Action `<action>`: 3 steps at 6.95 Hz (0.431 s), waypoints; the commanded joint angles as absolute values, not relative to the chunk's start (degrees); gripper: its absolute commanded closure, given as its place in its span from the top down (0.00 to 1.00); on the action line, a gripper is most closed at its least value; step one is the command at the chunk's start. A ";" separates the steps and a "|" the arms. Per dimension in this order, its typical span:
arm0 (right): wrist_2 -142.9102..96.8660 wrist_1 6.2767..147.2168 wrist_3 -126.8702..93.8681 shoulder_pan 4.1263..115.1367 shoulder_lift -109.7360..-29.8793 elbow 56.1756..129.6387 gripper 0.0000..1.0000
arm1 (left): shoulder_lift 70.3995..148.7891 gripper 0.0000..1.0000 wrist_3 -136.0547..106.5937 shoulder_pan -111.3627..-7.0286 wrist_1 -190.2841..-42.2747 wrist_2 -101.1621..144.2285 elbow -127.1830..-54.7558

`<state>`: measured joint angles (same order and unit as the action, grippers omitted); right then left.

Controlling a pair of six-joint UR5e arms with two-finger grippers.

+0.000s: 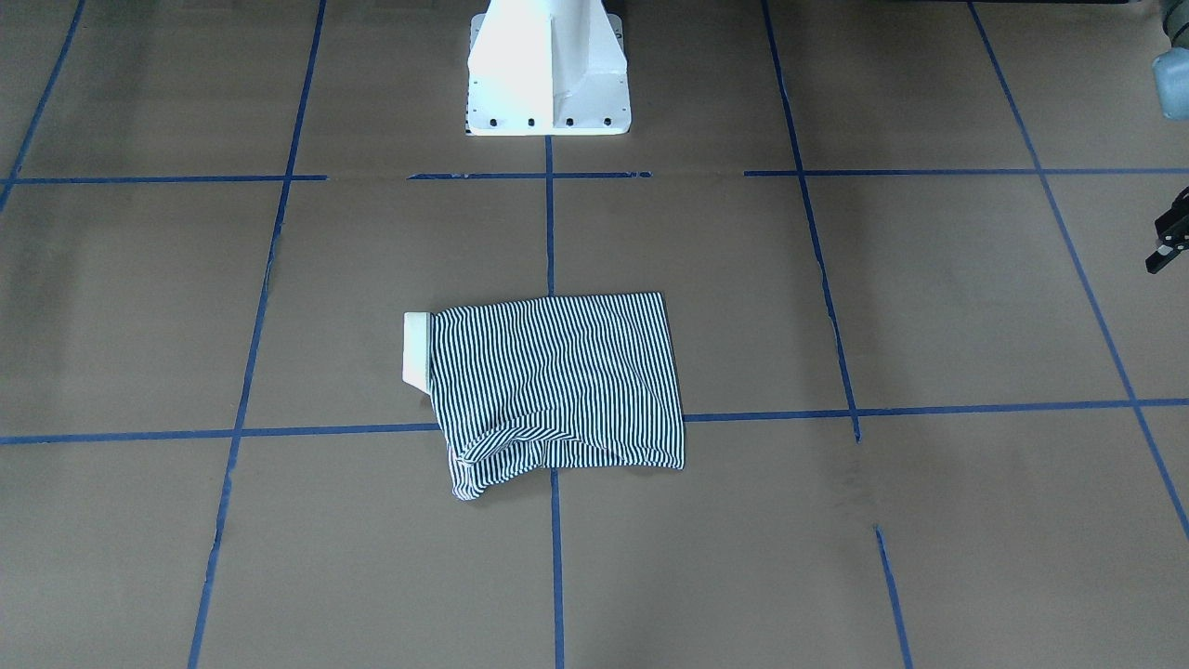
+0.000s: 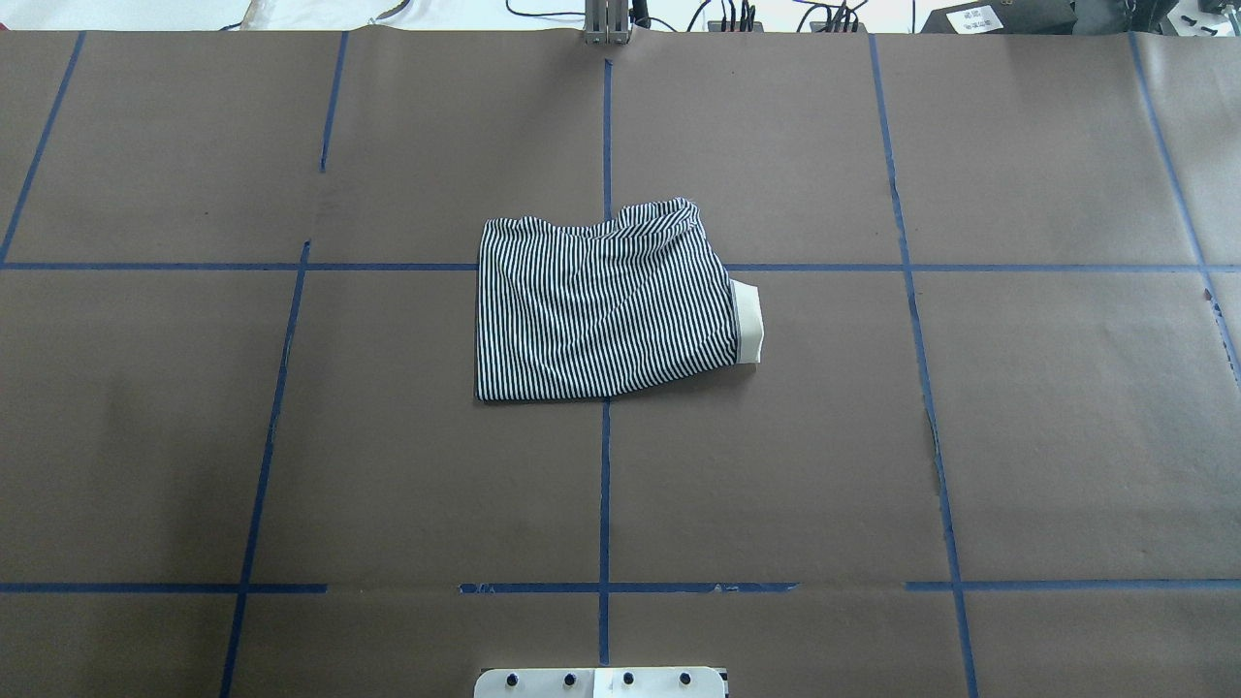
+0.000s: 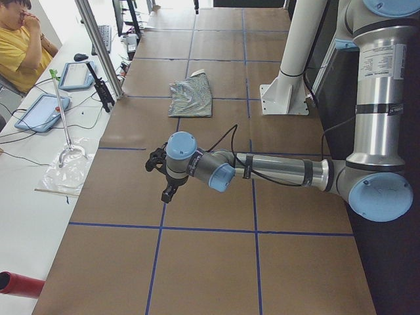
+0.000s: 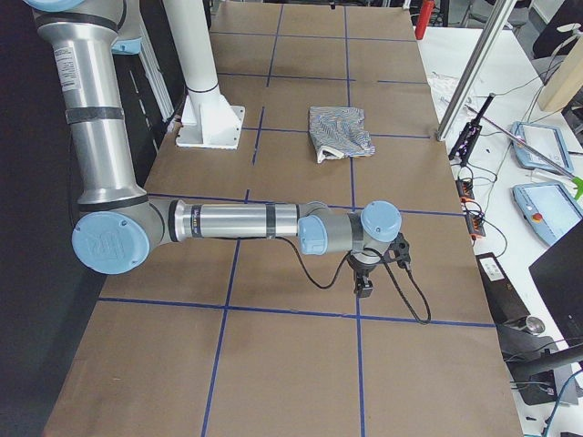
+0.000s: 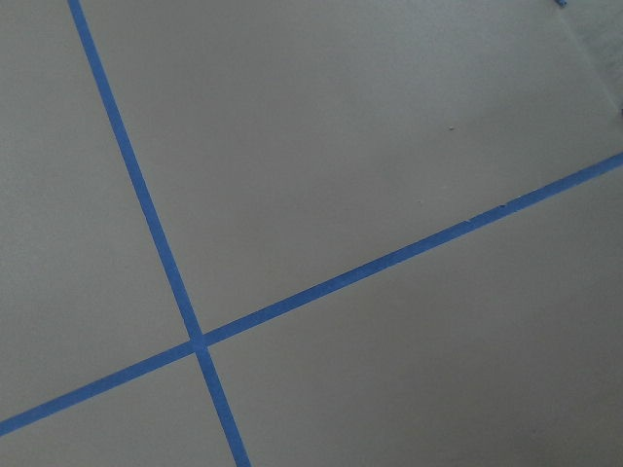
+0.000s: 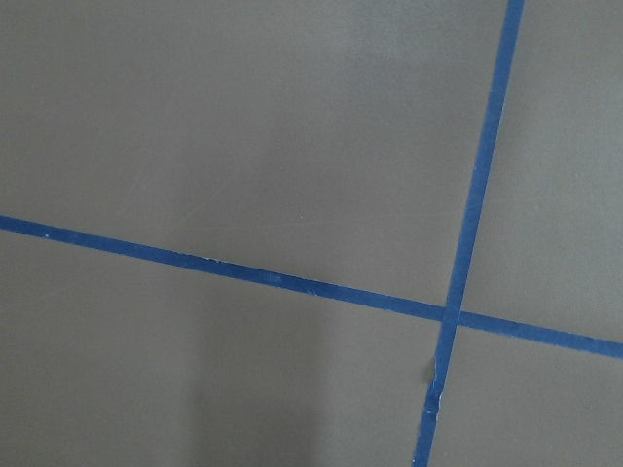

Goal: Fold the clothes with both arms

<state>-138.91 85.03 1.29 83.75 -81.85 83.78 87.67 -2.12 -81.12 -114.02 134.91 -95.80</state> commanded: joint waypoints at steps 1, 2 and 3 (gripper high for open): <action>-139.40 84.90 1.23 83.67 -80.35 84.20 1.00 | 88.24 1.00 -2.37 -81.04 -113.99 135.00 -95.45; -137.48 85.34 1.23 83.41 -79.29 83.24 1.00 | 88.50 1.00 -2.46 -81.04 -113.91 134.91 -95.45; -135.98 85.43 1.14 83.06 -79.02 82.97 1.00 | 89.03 1.00 -2.46 -81.04 -113.47 134.91 -95.28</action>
